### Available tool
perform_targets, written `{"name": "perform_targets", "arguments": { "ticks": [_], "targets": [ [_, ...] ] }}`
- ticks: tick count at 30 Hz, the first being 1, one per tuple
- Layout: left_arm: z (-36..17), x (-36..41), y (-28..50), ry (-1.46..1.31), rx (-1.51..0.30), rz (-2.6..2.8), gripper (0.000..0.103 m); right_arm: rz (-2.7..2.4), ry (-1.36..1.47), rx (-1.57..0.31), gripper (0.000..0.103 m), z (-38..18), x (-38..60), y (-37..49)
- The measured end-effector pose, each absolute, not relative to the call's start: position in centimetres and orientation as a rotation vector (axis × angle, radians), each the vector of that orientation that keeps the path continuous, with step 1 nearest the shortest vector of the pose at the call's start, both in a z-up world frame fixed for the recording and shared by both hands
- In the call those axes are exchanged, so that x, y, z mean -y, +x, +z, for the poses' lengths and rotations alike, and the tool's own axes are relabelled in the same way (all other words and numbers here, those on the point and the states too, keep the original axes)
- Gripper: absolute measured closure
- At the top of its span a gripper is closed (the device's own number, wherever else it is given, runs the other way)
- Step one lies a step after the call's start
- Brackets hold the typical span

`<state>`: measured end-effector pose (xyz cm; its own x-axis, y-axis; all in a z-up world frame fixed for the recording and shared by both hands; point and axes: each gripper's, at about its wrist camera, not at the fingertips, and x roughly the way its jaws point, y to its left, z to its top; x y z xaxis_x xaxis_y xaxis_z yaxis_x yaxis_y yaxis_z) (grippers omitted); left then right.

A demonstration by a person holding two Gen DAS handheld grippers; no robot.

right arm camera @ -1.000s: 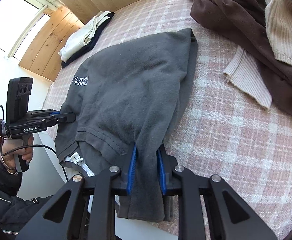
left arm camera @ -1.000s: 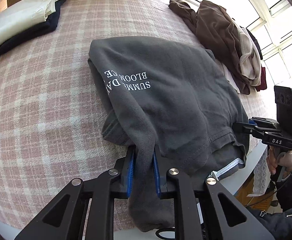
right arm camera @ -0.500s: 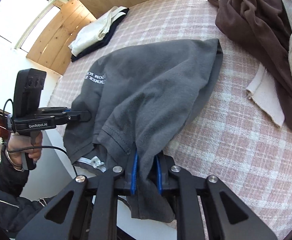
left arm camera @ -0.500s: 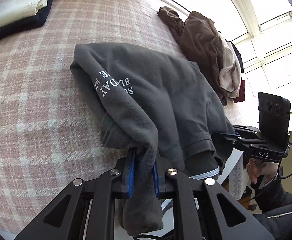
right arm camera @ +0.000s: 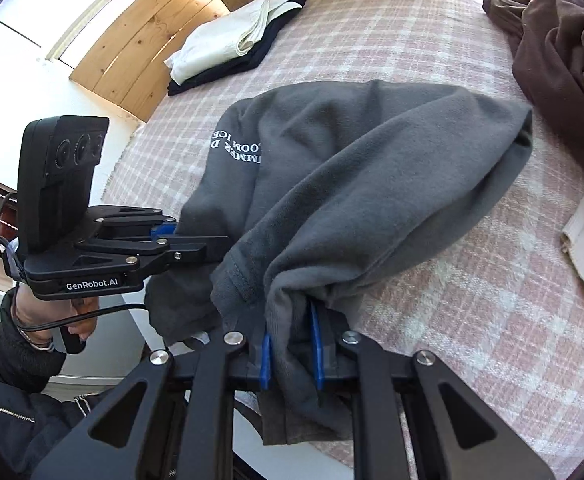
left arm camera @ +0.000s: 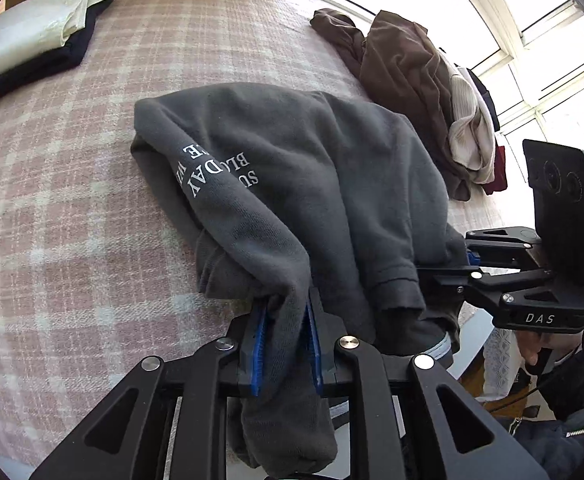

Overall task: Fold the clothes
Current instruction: 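Lift the grey sweatshirt with both grippers and carry it toward the folded clothes stack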

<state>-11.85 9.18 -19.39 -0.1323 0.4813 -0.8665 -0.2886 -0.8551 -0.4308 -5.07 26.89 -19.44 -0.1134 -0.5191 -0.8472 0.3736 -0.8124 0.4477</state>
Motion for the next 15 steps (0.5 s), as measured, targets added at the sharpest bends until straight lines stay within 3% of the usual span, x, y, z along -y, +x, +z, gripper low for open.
{"name": "perform_targets", "arguments": {
  "ticks": [6, 9, 15],
  "targets": [
    [-20.0, -10.3, -12.1, -1.621, 0.246, 2.009, 0.088, -2.002, 1.57, 0.051, 0.084, -19.8, -25.7, -5.0],
    [-19.6, -9.7, -12.3, -1.585, 0.382, 1.945, 0.09, -1.987, 1.559, 0.124, 0.087, -19.7, -25.8, -5.4],
    [-17.0, -9.9, -12.1, -1.481, 0.475, 1.9, 0.09, -1.944, 1.428, 0.242, 0.088, -16.5, -25.4, -5.8]
  ]
}}
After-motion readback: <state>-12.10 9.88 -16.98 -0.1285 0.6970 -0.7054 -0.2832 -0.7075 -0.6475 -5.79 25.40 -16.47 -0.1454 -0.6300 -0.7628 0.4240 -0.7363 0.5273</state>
